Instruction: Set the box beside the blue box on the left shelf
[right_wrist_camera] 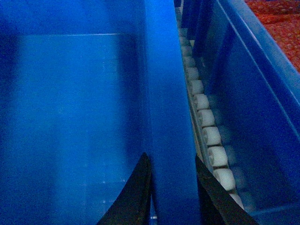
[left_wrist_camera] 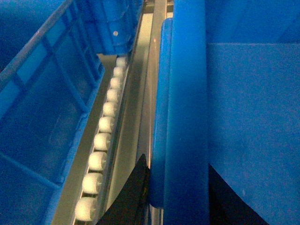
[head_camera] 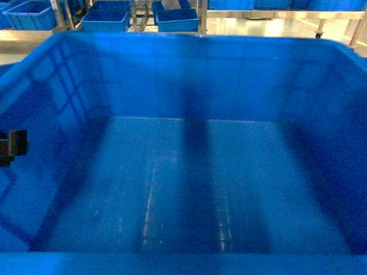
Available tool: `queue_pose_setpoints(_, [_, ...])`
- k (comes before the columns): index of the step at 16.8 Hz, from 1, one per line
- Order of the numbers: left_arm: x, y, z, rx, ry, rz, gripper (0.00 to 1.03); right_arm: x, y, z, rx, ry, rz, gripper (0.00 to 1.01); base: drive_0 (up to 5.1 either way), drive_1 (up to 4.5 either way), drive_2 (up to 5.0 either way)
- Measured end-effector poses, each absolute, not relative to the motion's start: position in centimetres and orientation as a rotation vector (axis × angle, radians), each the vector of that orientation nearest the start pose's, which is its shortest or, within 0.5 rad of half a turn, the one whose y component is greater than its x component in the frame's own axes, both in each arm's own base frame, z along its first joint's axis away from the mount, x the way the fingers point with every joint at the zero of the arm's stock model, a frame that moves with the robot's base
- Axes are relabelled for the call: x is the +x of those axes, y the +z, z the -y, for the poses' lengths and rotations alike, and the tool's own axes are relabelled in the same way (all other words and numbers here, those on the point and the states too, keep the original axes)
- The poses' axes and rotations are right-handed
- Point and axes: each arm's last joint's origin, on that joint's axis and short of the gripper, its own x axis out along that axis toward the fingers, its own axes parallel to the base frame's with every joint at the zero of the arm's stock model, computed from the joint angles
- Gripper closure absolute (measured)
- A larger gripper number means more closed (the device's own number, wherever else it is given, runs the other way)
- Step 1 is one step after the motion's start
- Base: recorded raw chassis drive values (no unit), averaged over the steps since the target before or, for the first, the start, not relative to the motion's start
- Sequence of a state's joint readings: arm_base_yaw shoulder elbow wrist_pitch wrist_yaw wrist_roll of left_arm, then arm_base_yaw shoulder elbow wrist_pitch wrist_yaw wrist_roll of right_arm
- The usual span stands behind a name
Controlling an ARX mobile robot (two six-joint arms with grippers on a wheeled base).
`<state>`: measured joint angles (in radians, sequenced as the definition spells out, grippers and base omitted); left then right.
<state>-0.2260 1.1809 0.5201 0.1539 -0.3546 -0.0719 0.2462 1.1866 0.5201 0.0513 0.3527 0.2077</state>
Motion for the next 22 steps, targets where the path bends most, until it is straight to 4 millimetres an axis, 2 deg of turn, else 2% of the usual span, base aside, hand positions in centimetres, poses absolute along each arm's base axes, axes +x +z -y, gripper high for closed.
queue_pose_setpoints(4, [24.2,19.6,4.5,0.104,0.171,-0.486,0.84,25.8,16.4,-4.4,0.008,-0.137,-0.637,0.85,0.0,0.0,0.0])
queue_pose_setpoints(6, [24.3,18.5,4.3,0.09,0.182,-0.563,0.84,26.1,16.6,-4.7,-0.028,-0.144,-0.669,0.85,0.0,0.0,0.0])
queue_pose_setpoints(8, [24.6,18.5,4.4,0.082,0.164,-0.606,0.84,25.4,16.9,-5.0,-0.049,-0.161,-0.705,0.85,0.0,0.0,0.0])
queue_pose_setpoints(9, [24.9,18.3,4.5,0.086,0.168,-0.59,0.73,25.0,17.2,-5.1,-0.039,-0.168,-0.702,0.82,0.0,0.0,0.0])
queue_pose_setpoints(12, [25.2,18.5,4.1,0.103,0.212,-0.542,0.4,24.0,18.2,-5.6,-0.072,-0.192,-0.665,0.47,0.0,0.0,0.0])
queue_pose_setpoints(13, [25.3,19.2,3.9,0.098,0.246,-0.489,0.29,23.8,19.1,-5.7,-0.058,-0.195,-0.603,0.36,0.0,0.0,0.0])
queue_pose_setpoints(15, [25.3,22.3,3.7,0.072,0.281,-0.345,0.07,23.2,22.3,-5.6,-0.041,-0.232,-0.438,0.14,0.0,0.0,0.0])
queue_pose_setpoints(16, [24.9,24.4,3.8,0.064,0.289,-0.231,0.04,22.9,23.6,-5.7,-0.027,-0.235,-0.368,0.02,0.0,0.0,0.0])
queue_pose_setpoints(17, [24.4,25.8,3.9,0.054,0.285,-0.149,0.05,22.4,24.5,-5.8,-0.017,-0.227,-0.313,0.04,0.0,0.0,0.0])
queue_pose_setpoints(19, [23.4,27.5,3.9,0.055,0.297,-0.049,0.05,20.9,25.9,-5.7,-0.004,-0.239,-0.203,0.03,0.0,0.0,0.0])
queue_pose_setpoints(21, [22.0,27.4,3.5,0.062,0.303,-0.015,0.05,19.5,25.6,-5.2,-0.049,-0.304,-0.168,0.03,0.0,0.0,0.0])
queue_pose_setpoints(22, [21.6,26.5,3.4,0.073,0.302,-0.038,0.05,19.4,25.1,-5.1,-0.08,-0.319,-0.189,0.03,0.0,0.0,0.0])
